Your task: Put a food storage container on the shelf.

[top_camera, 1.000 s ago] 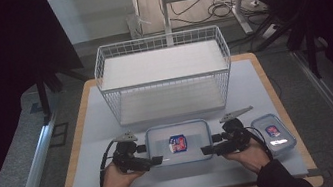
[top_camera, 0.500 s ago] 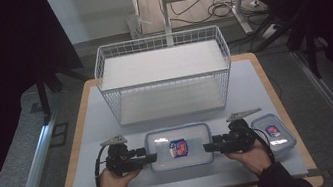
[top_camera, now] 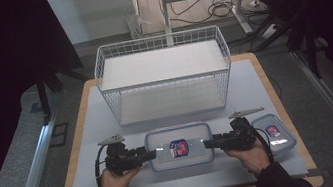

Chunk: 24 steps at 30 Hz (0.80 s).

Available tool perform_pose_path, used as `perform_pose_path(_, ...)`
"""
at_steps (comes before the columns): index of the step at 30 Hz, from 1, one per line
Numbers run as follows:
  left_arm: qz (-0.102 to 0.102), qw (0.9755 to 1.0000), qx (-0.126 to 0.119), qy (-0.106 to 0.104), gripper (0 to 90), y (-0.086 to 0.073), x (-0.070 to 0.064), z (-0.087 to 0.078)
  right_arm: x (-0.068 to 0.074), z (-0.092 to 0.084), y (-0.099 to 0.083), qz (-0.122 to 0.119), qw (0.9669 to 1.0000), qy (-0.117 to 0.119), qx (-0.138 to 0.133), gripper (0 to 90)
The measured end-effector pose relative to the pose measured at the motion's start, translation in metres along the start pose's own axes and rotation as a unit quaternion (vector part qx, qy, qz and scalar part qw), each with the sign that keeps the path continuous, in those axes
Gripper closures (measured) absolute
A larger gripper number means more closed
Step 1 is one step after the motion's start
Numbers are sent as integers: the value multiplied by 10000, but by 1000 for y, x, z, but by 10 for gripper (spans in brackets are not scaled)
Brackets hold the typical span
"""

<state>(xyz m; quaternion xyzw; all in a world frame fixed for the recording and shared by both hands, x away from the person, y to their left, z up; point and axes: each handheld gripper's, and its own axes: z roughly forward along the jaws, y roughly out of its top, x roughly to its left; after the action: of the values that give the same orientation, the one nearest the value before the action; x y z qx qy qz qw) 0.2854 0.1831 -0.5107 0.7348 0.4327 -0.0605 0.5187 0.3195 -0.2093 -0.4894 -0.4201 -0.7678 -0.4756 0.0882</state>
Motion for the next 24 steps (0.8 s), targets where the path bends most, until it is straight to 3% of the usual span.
perform_pose_path(8,82,9999,5,70,496,7,-4,2,4,-6,3,-69,9997,-137,-211,527)
perform_pose_path(16,270,9995,-67,162,496,16,-13,-6,9,-11,10,-198,9993,-82,-297,527)
perform_pose_path(24,307,9993,-139,139,502,29,-16,-14,16,-16,22,-371,9986,-43,-381,529)
